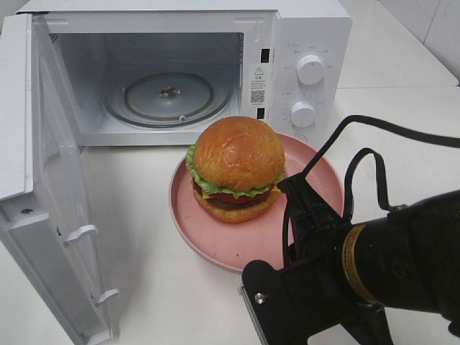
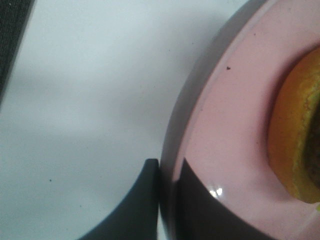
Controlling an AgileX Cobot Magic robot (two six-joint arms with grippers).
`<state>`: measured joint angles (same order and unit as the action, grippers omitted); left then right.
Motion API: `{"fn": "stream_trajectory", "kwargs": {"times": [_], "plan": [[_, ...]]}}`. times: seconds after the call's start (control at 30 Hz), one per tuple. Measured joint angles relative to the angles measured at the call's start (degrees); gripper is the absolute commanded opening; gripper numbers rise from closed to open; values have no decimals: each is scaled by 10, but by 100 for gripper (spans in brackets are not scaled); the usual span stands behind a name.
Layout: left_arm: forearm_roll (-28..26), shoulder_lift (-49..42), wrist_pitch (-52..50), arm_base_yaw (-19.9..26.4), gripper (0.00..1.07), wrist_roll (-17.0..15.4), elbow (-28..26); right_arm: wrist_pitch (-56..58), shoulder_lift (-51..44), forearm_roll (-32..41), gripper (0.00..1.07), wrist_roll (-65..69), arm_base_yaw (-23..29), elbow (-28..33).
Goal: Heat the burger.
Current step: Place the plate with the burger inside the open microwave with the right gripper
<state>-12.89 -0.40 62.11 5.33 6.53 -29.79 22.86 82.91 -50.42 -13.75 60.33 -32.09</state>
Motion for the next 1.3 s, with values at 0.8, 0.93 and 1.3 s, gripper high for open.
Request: {"fn": "stream_trajectory", "kwargs": {"times": [0.8,0.93,1.3], "plan": [[0,0,0,0,98,0,0,-3,2,301,0,-450,-123,-83],[0,0,0,0,98,0,0,-9,2,388,0,-540,-144,-84],[0,0,0,0,98,0,0,-42,5,477,0,-615,-165,-84]]}}
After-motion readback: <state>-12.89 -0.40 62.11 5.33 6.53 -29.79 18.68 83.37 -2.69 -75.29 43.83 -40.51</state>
